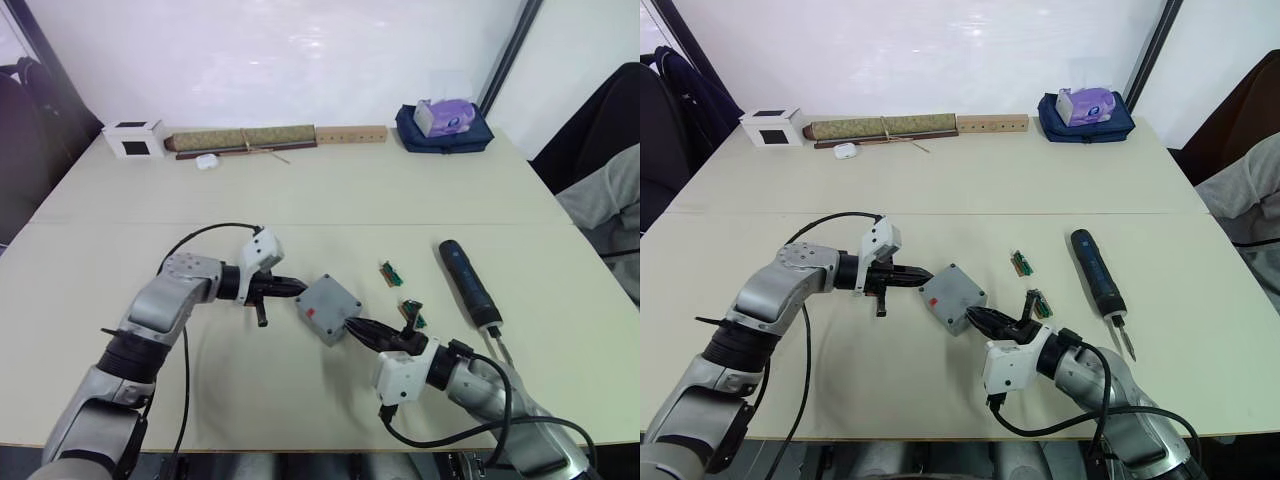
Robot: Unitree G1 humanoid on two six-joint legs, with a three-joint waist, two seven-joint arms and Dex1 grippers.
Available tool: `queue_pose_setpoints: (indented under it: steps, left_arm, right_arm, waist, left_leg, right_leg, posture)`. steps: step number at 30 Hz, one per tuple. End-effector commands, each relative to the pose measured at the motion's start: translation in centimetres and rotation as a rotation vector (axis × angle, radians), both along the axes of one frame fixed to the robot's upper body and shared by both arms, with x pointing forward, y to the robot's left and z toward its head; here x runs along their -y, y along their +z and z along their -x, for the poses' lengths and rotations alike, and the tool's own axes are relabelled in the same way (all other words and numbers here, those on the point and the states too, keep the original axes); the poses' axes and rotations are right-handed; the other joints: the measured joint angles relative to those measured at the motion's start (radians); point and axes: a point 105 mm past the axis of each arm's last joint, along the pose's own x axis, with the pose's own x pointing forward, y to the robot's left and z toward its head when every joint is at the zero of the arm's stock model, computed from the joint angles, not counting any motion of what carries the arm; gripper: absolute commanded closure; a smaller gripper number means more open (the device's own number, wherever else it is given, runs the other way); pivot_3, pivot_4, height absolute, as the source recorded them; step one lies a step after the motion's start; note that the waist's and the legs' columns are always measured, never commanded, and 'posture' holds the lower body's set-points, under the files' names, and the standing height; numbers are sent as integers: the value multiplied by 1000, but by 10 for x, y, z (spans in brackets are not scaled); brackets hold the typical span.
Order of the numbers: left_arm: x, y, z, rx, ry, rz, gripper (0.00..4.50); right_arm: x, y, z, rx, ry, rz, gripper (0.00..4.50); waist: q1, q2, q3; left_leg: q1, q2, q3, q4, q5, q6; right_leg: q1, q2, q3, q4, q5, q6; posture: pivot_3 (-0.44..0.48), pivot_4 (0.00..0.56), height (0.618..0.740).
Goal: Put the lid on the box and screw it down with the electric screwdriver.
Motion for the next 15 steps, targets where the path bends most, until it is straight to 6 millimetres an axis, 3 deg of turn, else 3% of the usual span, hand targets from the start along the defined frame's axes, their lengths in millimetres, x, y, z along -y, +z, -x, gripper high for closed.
queue_pose_setpoints:
  steps: [1, 15]
  left_arm:
    - [17, 3, 12, 26, -99, 15, 4500]
    - [24, 5, 9, 49, -100, 14, 4500]
  right_arm:
    - [1, 12, -1, 43, -8, -33, 4334]
    - [0, 13, -3, 60, -16, -36, 4334]
  waist:
    - [0, 0, 0]
    - [0, 0, 0]
  left_leg:
    - [0, 0, 0, 0, 0, 0]
    - [0, 0, 0, 0, 0, 0]
  right_leg:
    - [0, 0, 0, 0, 0, 0]
    - [0, 0, 0, 0, 0, 0]
  posture:
    - [0, 150, 740]
    - [0, 150, 740]
